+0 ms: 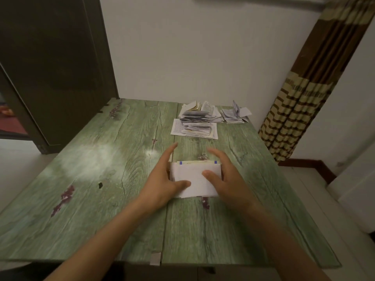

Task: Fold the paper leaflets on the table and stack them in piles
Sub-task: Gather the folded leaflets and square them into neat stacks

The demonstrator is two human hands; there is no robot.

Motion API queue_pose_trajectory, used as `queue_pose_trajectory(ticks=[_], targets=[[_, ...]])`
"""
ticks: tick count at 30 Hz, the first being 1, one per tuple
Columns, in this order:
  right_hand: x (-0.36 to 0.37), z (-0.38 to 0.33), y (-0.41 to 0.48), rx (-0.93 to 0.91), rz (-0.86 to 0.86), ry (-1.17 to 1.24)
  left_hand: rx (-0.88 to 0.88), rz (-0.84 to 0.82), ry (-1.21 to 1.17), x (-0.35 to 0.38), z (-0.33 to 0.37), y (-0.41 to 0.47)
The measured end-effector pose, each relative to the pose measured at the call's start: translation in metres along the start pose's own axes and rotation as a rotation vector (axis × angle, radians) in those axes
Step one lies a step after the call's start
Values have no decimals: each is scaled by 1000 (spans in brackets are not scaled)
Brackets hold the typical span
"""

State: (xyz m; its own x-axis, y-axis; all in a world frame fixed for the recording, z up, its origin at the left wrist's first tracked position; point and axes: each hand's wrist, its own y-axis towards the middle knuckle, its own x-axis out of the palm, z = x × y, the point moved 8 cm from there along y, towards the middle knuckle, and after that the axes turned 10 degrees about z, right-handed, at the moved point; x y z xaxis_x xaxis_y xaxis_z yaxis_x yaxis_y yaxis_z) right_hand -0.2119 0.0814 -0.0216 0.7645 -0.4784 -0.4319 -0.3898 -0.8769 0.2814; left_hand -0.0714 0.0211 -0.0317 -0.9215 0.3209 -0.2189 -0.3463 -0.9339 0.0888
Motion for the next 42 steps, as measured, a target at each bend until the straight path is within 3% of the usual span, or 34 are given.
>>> queue_pose_trajectory(ticks=[5, 14, 19, 23, 25, 27, 29, 31, 36, 42], targets=[[4, -5, -6, -95, 9, -9, 70, -78, 23, 3, 4, 2], [8, 3, -13, 97, 10, 175, 1, -66, -13, 5, -6, 2], [7, 5, -10, 111, 145, 159, -84, 126, -36, 2, -15, 3], [4, 13, 1, 122, 153, -19, -123, 184, 47, 8, -15, 3], [0, 11, 2, 90, 156, -30, -284, 122, -71, 10, -26, 3], [-5, 10, 1, 85, 172, 84, -523, -30, -401, 20, -32, -2], [-8, 9, 0, 84, 167, 187, -642, -200, -573, 30, -27, -11], [-7, 8, -1, 76, 132, 173, -623, -262, -550, 34, -23, -14], [-4, 23, 0, 322, 139, 110, -502, -165, -425, 32, -19, -6], [-18, 5, 11, 21, 355, 53, -537, -104, -610, 41, -21, -3]])
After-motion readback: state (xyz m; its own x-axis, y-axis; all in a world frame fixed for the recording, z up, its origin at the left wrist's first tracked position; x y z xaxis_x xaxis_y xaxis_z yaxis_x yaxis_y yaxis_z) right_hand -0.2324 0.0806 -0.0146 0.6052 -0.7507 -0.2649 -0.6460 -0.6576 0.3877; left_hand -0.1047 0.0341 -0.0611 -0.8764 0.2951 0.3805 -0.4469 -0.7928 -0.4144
